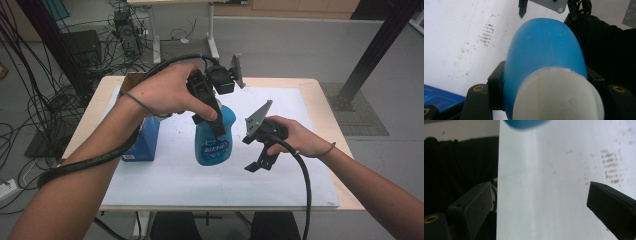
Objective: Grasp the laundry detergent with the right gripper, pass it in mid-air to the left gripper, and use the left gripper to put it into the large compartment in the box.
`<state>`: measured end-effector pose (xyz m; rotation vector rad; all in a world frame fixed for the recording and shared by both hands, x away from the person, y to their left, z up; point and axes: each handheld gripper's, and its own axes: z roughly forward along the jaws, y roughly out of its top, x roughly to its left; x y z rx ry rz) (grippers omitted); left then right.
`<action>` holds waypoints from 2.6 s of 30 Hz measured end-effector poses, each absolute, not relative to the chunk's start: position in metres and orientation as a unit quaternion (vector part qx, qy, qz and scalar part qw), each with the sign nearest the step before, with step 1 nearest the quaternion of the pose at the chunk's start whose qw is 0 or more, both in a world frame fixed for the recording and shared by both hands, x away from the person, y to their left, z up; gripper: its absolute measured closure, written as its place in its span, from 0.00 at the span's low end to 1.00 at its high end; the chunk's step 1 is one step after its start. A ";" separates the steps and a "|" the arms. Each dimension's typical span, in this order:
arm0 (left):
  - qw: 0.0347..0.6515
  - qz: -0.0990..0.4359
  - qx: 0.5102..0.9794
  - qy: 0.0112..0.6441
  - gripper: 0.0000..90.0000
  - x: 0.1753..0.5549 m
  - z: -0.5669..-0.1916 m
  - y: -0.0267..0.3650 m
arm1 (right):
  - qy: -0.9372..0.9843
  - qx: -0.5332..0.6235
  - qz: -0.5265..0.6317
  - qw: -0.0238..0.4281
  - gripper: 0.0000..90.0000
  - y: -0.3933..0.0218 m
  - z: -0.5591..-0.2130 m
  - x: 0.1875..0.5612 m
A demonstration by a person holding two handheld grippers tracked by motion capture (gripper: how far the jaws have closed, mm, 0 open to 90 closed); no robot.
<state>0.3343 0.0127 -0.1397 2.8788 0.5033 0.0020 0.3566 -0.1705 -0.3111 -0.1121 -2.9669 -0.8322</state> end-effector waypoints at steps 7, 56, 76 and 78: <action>0.106 0.007 0.979 0.176 0.42 0.331 -0.138 0.015 | -0.987 -0.058 -0.146 0.024 0.06 -0.180 -0.324 0.361; 0.116 0.061 0.918 0.375 0.42 0.385 -0.049 0.063 | -0.985 -0.103 -0.134 -0.018 0.07 -0.187 -0.331 0.363; 0.124 0.095 0.822 0.548 0.42 0.415 -0.045 0.159 | -0.985 -0.095 -0.140 -0.023 0.07 -0.183 -0.330 0.363; 0.122 0.097 0.815 0.558 0.42 0.417 -0.045 0.166 | -0.985 -0.094 -0.140 -0.024 0.07 -0.183 -0.329 0.363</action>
